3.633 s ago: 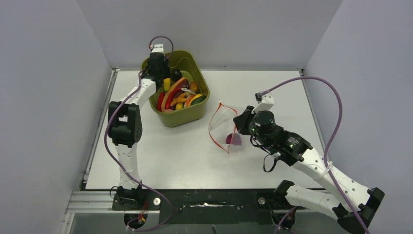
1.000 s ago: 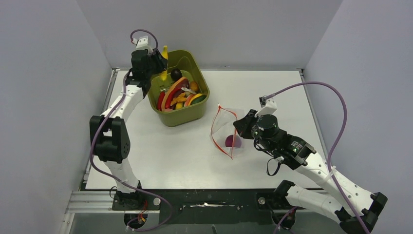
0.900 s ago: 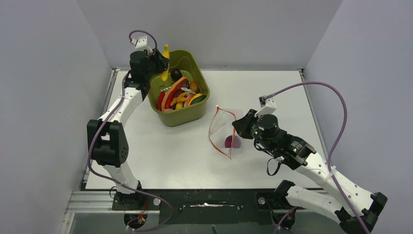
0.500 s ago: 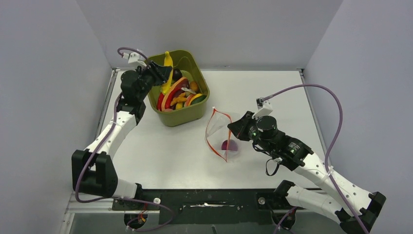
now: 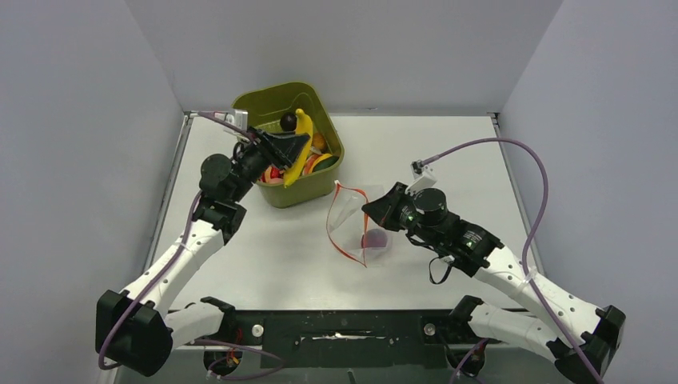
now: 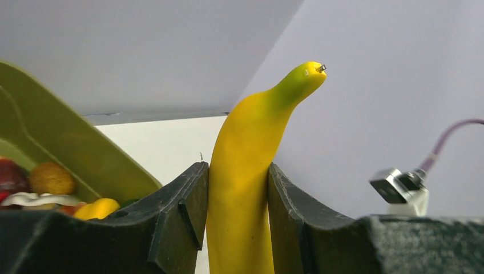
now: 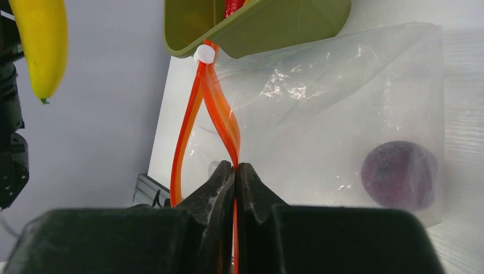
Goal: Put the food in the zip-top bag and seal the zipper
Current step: Pick up the fake fruit from the bin, then place the fake fruit in the zipper food storage bag.
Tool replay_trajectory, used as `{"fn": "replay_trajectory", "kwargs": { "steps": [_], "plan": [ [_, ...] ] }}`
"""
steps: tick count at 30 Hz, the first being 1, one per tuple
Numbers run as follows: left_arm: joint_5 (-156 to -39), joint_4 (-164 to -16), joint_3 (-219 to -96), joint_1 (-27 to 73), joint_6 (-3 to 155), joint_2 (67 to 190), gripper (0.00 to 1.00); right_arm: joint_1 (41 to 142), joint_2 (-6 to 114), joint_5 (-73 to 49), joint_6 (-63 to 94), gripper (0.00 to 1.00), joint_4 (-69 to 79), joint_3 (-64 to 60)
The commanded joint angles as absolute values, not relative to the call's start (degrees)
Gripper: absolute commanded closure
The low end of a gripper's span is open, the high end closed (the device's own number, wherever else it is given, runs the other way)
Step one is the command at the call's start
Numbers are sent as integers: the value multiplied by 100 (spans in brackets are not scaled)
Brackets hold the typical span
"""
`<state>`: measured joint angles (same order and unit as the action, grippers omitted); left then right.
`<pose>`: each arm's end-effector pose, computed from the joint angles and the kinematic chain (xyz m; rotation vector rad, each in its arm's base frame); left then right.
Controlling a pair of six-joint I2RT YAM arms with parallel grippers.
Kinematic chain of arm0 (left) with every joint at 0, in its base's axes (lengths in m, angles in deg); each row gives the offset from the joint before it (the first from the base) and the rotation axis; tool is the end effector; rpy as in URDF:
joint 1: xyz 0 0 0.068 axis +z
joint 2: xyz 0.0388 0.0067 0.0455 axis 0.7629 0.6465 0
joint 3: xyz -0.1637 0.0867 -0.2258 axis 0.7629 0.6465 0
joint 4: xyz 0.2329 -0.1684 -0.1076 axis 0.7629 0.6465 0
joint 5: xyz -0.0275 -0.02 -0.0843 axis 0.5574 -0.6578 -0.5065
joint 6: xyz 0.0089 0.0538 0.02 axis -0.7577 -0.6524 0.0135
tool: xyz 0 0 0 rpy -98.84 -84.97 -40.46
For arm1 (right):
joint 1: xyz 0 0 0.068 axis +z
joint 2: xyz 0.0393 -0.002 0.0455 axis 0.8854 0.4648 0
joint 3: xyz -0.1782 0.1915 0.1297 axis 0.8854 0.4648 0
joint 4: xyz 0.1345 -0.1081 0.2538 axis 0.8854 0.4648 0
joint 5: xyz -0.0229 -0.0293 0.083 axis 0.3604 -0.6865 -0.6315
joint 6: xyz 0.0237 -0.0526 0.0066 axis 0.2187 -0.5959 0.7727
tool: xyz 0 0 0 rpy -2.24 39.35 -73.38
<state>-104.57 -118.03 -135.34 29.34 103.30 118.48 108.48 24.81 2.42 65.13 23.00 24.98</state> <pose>0.2888 -0.1191 0.3787 0.0184 1.4050 -1.0450 0.1757 0.1756 0.3371 0.2792 2.0863 1.0265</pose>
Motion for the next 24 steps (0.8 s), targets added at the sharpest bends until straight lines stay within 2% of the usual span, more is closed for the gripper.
{"fn": "replay_trajectory", "kwargs": {
  "steps": [1, 7, 17, 24],
  "plan": [
    [-10606, -12620, -13341, 2484, 10398, 11587, 88, 10862, 2643, -74, 6731, 100, 1685, 2377],
    [-10376, -12953, -13157, 1840, 10603, 11440, 88, 10862, 2782, -15, 6895, 100, 1501, 2297],
    [-9837, -14577, -12391, 1122, 10348, 11419, 89, 10854, 2765, -97, 7320, 100, 1059, 2412],
    [-9278, -13553, -12395, 843, 10580, 11340, 90, 10847, 2625, 462, 7227, 100, 1025, 2463]
  ]
}}
